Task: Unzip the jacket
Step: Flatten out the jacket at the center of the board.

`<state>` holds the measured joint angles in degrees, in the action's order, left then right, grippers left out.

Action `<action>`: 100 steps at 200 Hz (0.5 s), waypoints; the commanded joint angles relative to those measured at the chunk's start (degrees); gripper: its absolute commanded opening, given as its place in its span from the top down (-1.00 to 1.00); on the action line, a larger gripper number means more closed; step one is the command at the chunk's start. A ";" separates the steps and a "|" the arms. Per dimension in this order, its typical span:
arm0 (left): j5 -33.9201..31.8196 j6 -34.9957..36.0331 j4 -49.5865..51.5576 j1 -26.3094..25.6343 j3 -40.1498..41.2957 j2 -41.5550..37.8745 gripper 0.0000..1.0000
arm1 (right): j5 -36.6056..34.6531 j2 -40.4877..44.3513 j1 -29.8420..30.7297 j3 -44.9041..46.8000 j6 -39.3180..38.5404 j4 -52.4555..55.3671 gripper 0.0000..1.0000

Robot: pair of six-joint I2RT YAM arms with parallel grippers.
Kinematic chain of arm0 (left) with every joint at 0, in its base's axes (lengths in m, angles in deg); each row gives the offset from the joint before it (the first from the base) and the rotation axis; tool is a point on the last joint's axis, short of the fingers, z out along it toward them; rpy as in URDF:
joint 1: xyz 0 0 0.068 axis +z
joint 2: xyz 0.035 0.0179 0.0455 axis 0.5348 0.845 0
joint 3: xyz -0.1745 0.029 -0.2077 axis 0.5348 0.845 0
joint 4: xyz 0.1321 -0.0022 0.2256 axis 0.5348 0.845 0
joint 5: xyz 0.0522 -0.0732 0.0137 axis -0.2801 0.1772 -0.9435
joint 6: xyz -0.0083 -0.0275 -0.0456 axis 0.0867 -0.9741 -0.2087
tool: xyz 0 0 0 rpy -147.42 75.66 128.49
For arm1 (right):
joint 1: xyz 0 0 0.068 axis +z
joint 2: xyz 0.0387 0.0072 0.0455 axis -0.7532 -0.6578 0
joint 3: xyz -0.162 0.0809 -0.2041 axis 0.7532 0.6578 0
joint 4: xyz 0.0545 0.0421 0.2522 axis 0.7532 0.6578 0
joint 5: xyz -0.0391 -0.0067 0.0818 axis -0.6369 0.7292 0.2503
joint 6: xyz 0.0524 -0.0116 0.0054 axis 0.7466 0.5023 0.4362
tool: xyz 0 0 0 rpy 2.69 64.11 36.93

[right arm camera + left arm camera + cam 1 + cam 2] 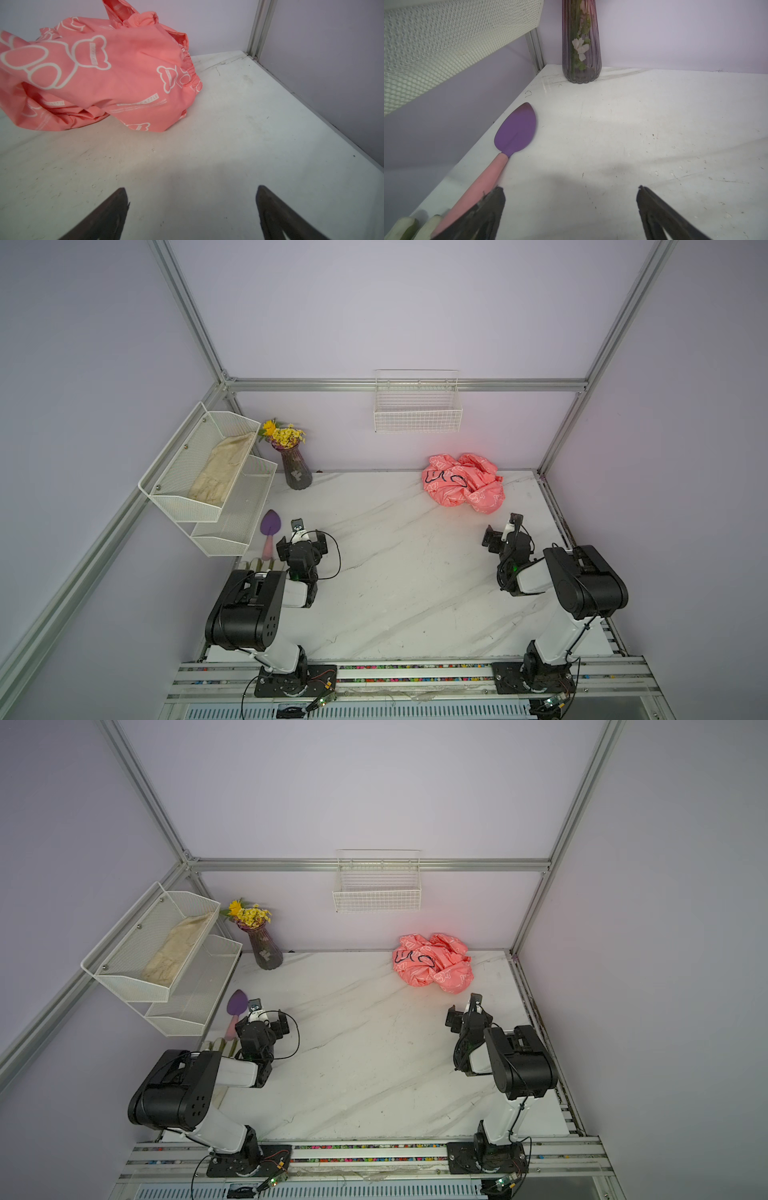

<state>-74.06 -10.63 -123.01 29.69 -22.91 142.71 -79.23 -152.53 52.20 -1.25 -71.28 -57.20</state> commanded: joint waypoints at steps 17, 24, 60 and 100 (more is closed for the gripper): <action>0.41 0.66 -2.15 0.44 -0.45 -0.43 -1.00 | 0.01 -0.44 0.27 -0.18 0.17 -1.31 -0.94; 0.41 0.65 -2.14 0.52 -0.46 -0.39 -1.00 | -0.03 -0.48 0.27 -0.23 0.19 -1.28 -0.94; 1.05 2.99 -0.75 -0.42 -1.30 -2.69 -1.00 | -5.11 2.55 0.96 -0.45 0.68 1.14 -0.94; -2.32 -0.69 30.01 -4.27 -14.72 -18.59 -1.00 | -5.06 17.82 -0.17 -14.05 14.11 32.74 -0.94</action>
<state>-74.76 -8.29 -105.44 26.46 -28.68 133.18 -85.00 -142.19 53.42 -6.74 -67.10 -40.24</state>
